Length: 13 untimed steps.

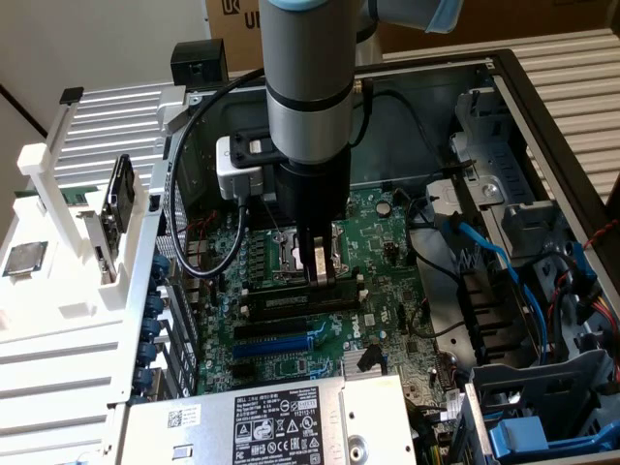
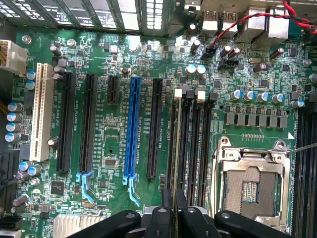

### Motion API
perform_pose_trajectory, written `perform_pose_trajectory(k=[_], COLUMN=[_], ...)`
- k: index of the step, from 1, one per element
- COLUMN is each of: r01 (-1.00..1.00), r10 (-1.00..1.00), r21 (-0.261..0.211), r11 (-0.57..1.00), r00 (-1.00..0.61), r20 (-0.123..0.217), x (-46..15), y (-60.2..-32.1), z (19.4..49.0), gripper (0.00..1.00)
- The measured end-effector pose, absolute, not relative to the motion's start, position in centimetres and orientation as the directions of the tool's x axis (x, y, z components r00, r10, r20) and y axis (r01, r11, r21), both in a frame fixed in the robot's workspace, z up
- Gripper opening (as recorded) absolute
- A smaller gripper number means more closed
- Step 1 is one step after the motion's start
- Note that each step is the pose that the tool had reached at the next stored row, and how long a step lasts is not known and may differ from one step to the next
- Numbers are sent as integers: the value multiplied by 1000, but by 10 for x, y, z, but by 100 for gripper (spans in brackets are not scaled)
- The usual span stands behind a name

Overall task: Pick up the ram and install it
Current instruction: 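Press down the ram until it locks into place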

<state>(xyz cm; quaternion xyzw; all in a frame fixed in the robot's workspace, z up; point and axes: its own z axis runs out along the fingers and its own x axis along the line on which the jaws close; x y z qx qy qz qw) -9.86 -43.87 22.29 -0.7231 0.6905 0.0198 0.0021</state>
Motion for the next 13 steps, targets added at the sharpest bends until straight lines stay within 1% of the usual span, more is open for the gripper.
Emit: perform_pose_trajectory(k=[4,5,6,8,9,13], r01=[-999,-999,-999,-999,-999,-999], r10=[-998,-998,-998,-998,-998,-998], r21=[25,25,24,24,24,24], r11=[-46,-46,-46,-46,-46,-46], r00=[46,45,45,46,46,46], r20=[-32,-32,-32,-32,-32,-32], x=[-99,-99,-99,-99,-99,-99], y=[-439,-439,-439,-439,-439,-439], z=[223,223,223,223,223,223], gripper=[14,15,21,21,28,28])
